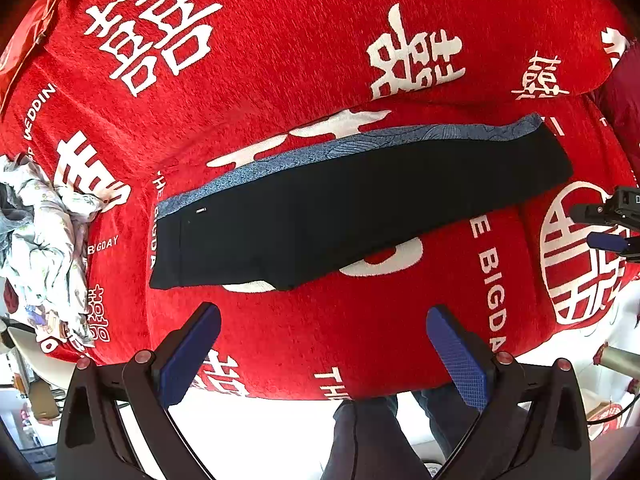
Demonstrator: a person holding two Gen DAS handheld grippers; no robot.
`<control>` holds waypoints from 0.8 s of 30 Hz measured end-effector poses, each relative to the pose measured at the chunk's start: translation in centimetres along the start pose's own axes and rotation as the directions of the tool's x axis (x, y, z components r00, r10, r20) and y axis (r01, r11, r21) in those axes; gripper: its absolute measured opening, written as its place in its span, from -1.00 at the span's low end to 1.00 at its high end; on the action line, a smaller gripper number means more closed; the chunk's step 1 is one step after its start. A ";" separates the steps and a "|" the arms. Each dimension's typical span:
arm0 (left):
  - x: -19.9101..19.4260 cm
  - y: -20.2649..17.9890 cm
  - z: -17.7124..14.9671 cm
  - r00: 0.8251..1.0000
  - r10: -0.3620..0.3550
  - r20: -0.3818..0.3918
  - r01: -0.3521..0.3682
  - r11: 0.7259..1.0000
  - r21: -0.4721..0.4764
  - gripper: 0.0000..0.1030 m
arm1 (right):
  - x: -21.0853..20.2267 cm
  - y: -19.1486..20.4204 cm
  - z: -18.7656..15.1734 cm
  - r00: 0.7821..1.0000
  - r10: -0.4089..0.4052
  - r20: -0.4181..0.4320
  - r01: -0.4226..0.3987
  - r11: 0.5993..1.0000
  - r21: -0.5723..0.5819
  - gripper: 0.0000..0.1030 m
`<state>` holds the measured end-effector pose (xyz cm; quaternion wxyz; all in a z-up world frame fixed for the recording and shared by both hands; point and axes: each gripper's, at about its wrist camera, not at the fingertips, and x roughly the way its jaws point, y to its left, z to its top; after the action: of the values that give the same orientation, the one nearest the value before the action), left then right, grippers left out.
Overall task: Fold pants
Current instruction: 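Grasp the strip end with the right tool and lift it toward the left tool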
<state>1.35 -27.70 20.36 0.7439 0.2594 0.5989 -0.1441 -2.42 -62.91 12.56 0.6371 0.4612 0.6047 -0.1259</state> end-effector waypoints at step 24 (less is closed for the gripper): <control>15.5 -8.3 10.5 0.997 -0.078 0.003 0.078 0.997 -0.014 1.00 | 4.9 -11.9 8.0 0.966 0.124 0.227 -0.171 0.964 0.202 0.46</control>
<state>9.35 -38.90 5.22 0.7402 0.2304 0.6086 -0.1691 -4.58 -73.31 1.75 0.6509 0.5564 0.4793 -0.1926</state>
